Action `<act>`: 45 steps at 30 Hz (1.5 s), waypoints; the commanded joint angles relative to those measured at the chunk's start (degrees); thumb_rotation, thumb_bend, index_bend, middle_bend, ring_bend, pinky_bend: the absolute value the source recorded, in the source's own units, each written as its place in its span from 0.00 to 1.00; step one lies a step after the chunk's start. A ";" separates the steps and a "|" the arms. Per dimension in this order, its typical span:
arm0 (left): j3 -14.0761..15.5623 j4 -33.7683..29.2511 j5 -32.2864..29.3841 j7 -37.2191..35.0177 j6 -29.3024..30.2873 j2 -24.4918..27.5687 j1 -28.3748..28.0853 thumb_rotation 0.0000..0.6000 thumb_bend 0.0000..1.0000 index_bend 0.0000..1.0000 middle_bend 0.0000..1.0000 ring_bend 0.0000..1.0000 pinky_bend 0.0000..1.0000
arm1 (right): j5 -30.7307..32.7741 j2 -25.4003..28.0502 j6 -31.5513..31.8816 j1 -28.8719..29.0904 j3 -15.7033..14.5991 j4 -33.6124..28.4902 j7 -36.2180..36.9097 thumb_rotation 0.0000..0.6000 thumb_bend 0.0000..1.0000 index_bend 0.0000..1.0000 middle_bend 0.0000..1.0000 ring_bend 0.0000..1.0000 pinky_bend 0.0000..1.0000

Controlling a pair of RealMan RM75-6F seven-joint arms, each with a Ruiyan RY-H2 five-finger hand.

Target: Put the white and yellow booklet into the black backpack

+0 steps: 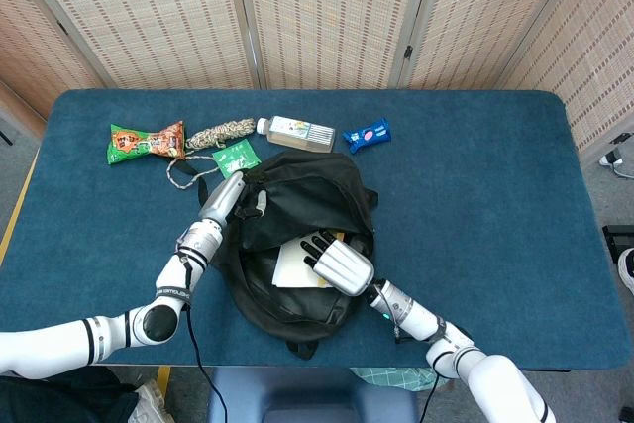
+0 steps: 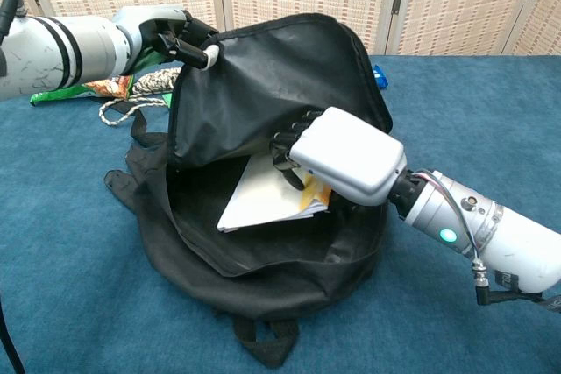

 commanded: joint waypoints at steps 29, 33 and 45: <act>2.54 -3.84 0.95 1.97 0.62 1.48 -0.09 1.00 0.58 0.43 0.29 0.22 0.06 | -2.77 24.90 13.57 -11.13 -6.24 -35.96 -14.55 1.00 0.07 0.00 0.06 0.15 0.03; 3.58 -6.36 2.92 2.52 1.26 3.23 0.88 1.00 0.49 0.33 0.24 0.19 0.05 | -2.98 29.29 16.20 -13.94 -6.85 -39.59 -14.33 1.00 0.07 0.00 0.09 0.17 0.04; 10.78 -7.08 17.47 11.42 17.79 5.48 7.95 1.00 0.47 0.33 0.22 0.18 0.04 | 7.14 44.53 9.11 -17.52 -5.42 -54.39 -1.63 1.00 0.26 0.12 0.21 0.33 0.22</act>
